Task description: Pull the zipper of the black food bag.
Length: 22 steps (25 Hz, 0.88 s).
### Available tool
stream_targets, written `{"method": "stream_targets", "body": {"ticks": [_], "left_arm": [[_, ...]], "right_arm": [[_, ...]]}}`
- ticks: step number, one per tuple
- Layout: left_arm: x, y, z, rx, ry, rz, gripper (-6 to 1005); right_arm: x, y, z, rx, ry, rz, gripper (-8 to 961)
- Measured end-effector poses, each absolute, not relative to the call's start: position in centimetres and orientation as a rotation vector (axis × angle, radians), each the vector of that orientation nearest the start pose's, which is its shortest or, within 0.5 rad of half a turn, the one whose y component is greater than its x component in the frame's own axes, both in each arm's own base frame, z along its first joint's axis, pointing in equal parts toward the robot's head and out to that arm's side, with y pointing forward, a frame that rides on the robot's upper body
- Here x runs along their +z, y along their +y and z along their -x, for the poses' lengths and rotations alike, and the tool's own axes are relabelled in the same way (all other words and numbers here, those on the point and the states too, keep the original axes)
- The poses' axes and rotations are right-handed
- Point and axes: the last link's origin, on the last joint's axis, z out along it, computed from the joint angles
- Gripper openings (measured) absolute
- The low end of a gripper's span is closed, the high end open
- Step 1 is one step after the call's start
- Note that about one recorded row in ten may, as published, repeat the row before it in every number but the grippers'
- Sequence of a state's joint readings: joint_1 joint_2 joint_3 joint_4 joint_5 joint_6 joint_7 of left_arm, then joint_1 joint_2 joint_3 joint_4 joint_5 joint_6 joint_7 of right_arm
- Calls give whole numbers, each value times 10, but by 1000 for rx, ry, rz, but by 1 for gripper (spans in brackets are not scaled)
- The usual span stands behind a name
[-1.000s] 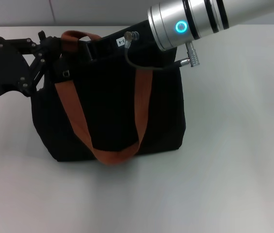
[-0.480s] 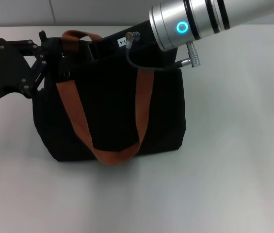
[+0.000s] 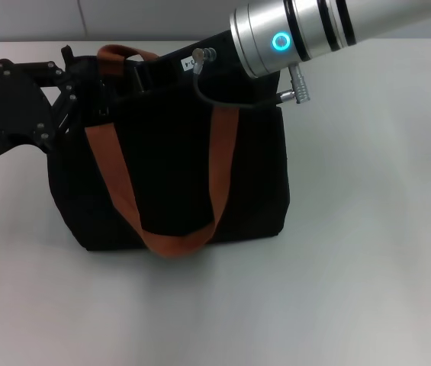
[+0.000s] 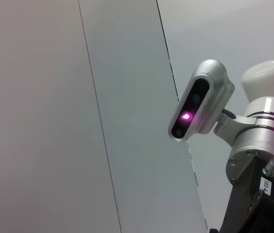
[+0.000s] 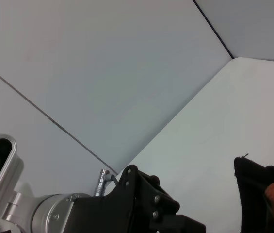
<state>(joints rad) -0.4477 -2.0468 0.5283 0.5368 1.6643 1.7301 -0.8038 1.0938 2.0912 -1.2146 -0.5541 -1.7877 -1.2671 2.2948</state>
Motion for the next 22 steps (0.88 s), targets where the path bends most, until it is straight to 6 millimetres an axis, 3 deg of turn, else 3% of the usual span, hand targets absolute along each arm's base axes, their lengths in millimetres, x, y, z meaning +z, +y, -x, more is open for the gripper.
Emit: {"method": "stream_targets", "body": {"ticks": [6, 22], "left_arm": [[48, 309, 269, -1025, -5, 2311, 27], [52, 308, 273, -1020, -16, 2296, 27]], "right_arm": [[-79, 405, -43, 516, 1176, 2955, 0], [-66, 405, -48, 476, 1159, 2899, -1]]}}
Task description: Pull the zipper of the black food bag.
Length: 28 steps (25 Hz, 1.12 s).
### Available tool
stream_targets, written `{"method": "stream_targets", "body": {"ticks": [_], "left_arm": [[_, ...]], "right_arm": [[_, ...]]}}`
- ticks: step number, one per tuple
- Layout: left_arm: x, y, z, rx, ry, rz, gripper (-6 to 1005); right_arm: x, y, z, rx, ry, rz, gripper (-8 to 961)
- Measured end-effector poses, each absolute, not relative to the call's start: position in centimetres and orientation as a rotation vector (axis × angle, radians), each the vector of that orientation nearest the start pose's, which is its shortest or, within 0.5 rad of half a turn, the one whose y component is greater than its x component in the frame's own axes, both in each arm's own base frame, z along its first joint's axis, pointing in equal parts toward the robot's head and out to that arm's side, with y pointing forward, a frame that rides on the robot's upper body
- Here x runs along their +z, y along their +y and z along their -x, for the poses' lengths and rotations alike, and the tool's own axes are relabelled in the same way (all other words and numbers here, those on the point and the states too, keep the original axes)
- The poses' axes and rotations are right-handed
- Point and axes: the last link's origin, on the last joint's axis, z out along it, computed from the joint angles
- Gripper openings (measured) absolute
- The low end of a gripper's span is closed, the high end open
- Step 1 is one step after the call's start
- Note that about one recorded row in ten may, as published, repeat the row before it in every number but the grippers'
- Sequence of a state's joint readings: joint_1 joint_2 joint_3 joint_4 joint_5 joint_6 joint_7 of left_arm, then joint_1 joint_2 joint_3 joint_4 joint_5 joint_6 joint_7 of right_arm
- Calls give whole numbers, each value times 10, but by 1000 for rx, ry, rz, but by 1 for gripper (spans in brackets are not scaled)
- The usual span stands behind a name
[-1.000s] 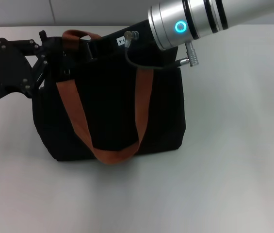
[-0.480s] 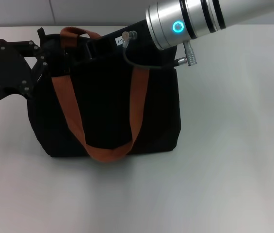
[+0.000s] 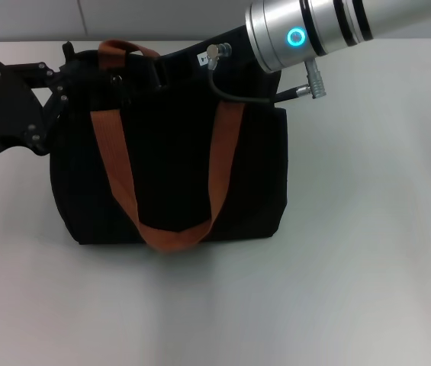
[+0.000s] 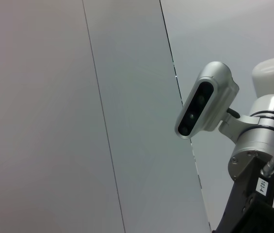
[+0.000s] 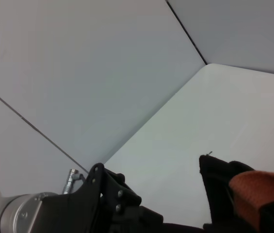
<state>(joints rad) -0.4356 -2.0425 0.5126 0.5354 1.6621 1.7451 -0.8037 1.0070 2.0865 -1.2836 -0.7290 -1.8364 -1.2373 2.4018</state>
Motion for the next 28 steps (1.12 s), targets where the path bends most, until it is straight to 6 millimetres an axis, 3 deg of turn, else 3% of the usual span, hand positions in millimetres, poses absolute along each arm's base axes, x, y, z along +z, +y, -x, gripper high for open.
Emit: {"method": "stream_targets", "body": {"ticks": [18, 28], "left_arm": [[56, 309, 275, -1014, -27, 2266, 28], [56, 310, 276, -1006, -31, 2264, 28]], "right_arm": [[-64, 407, -58, 388, 1200, 2856, 2], [-50, 405, -73, 359, 1226, 2786, 11]]}}
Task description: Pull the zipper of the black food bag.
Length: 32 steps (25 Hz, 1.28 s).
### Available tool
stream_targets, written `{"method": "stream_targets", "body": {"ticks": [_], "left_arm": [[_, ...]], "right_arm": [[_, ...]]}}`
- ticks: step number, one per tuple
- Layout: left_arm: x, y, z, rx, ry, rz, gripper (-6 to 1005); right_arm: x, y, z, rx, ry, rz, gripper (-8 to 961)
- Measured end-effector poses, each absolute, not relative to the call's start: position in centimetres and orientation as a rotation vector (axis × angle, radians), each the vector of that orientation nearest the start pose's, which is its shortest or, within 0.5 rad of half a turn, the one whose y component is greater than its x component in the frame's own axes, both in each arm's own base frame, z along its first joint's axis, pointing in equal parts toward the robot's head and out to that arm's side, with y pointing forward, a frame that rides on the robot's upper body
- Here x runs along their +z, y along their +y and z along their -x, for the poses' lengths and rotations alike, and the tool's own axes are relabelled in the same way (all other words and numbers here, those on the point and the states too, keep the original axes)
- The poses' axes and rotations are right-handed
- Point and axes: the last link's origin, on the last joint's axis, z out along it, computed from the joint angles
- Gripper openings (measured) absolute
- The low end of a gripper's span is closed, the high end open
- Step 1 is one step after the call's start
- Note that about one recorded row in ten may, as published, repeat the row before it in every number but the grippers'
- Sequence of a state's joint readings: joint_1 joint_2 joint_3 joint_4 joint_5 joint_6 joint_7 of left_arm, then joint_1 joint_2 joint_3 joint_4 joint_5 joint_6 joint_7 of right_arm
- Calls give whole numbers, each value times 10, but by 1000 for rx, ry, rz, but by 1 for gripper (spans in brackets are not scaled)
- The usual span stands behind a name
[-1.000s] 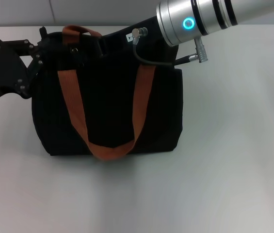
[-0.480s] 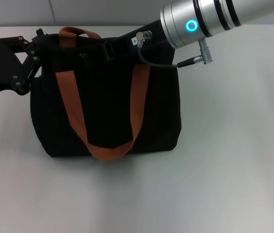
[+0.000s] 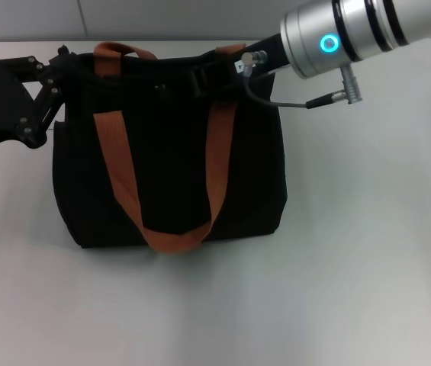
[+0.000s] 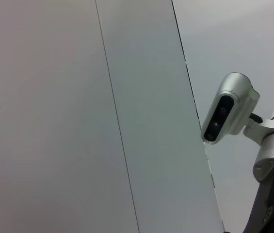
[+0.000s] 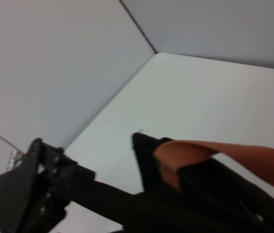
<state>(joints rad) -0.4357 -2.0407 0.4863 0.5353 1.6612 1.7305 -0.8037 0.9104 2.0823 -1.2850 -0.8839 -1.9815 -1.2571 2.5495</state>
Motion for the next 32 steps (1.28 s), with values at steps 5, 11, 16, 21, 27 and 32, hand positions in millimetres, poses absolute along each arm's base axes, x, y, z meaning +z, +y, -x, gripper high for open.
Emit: {"method": "stream_targets", "body": {"ticks": [5, 11, 16, 21, 27, 32], "left_arm": [[57, 311, 277, -1002, -32, 2263, 28], [57, 311, 277, -999, -31, 2262, 29], [59, 312, 278, -998, -34, 2256, 29], [60, 312, 279, -992, -45, 2252, 29], [60, 313, 279, -987, -48, 2251, 29], [60, 315, 279, -985, -46, 2251, 30]], "right_arm": [[-41, 403, -84, 345, 1241, 2743, 15], [-29, 400, -97, 362, 1251, 2705, 20], [-16, 400, -109, 380, 1272, 2657, 24], [-5, 398, -120, 392, 1283, 2616, 28], [4, 395, -127, 412, 1292, 2590, 33], [7, 394, -129, 417, 1296, 2578, 37]]}}
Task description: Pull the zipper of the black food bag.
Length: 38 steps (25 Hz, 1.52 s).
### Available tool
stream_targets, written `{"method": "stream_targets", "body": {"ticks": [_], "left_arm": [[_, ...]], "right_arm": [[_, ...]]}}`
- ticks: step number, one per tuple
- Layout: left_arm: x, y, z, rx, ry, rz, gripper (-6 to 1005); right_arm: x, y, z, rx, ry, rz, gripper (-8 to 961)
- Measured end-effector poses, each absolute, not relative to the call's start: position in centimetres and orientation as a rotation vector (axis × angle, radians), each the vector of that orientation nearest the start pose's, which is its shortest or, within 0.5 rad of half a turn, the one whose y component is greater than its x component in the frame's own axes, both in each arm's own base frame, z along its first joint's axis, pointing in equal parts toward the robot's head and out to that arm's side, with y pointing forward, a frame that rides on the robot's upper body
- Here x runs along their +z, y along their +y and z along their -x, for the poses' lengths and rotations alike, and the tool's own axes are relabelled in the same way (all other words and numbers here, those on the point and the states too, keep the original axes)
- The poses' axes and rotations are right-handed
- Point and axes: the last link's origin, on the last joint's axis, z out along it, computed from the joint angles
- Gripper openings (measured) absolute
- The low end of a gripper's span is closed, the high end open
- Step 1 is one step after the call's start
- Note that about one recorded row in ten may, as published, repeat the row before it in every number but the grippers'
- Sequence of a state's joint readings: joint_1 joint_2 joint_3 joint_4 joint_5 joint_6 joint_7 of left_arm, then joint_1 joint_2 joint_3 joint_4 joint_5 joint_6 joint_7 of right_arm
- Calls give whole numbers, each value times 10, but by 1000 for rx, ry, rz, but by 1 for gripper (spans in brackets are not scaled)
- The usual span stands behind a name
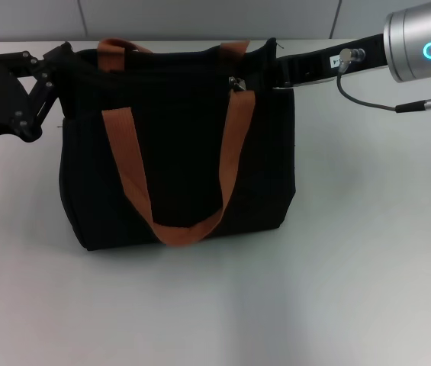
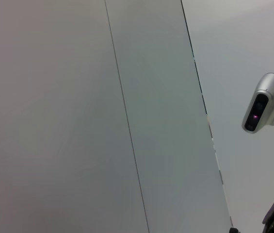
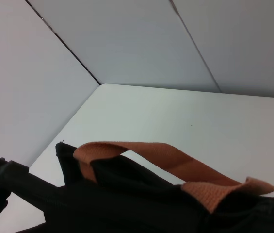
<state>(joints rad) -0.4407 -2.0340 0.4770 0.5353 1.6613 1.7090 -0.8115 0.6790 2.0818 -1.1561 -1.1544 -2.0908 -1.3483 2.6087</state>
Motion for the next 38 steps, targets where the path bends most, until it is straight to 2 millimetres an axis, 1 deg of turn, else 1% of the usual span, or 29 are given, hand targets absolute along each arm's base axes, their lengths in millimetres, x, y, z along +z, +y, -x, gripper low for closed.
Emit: {"method": "stream_targets", "body": {"ticks": [3, 7, 8, 9, 10, 13, 14, 15, 16, 17, 18, 19, 20, 23, 24, 25, 27, 28, 29, 30, 32, 33, 34, 35, 38], "left_arm": [[60, 315, 278, -986, -44, 2252, 30], [60, 315, 278, -985, -42, 2255, 30], [60, 315, 278, -985, -41, 2255, 30], [60, 315, 278, -985, -42, 2256, 30], [60, 315, 278, -985, -42, 2256, 30], [60, 314, 278, -985, -44, 2256, 30], [59, 314, 278, -984, -45, 2257, 30], [59, 314, 278, -984, -45, 2257, 30], [59, 314, 279, -984, -47, 2258, 30], [59, 313, 279, -985, -52, 2258, 30], [59, 313, 279, -985, -52, 2258, 30], [59, 313, 280, -989, -61, 2259, 31], [59, 313, 280, -989, -61, 2259, 31], [59, 312, 280, -995, -75, 2267, 31], [58, 312, 279, -997, -77, 2272, 31], [58, 312, 279, -997, -77, 2272, 31], [57, 312, 279, -997, -80, 2278, 31], [57, 311, 279, -998, -84, 2281, 31], [57, 311, 280, -1002, -98, 2285, 31], [57, 311, 280, -1002, -98, 2285, 31], [56, 311, 280, -1008, -115, 2289, 31], [56, 311, 280, -1009, -123, 2290, 31], [56, 311, 281, -1010, -139, 2296, 31], [56, 311, 281, -1010, -139, 2296, 31], [54, 310, 282, -1011, -164, 2307, 31]], "right_arm": [[8, 394, -130, 421, 1300, 2573, 40], [14, 394, -130, 483, 1313, 2560, 43], [16, 394, -130, 516, 1311, 2563, 44], [19, 391, -129, 613, 1291, 2591, 45], [19, 391, -129, 613, 1291, 2591, 46], [24, 385, -129, 793, 1221, 2648, 48], [28, 381, -130, 876, 1167, 2676, 63], [28, 381, -130, 876, 1167, 2676, 79], [30, 380, -131, 912, 1133, 2688, 94], [33, 376, -134, 972, 1058, 2716, 110], [33, 376, -134, 972, 1058, 2716, 125], [34, 370, -138, 1019, 967, 2750, 141], [34, 370, -138, 1019, 967, 2750, 156], [34, 359, -147, 1109, 801, 2795, 203], [33, 348, -155, 1180, 680, 2818, 218], [33, 348, -155, 1180, 680, 2818, 266], [31, 339, -162, 1216, 578, 2831, 361], [28, 334, -167, 1226, 521, 2837, 408], [23, 323, -179, 1237, 412, 2836, 456], [23, 323, -179, 1237, 412, 2836, 529], [17, 313, -191, 1244, 310, 2818, 674], [12, 306, -199, 1247, 266, 2804, 693], [5, 296, -210, 1241, 183, 2785, 711], [5, 296, -210, 1241, 183, 2785, 730], [-11, 280, -226, 1200, 110, 2799, 786]]}}
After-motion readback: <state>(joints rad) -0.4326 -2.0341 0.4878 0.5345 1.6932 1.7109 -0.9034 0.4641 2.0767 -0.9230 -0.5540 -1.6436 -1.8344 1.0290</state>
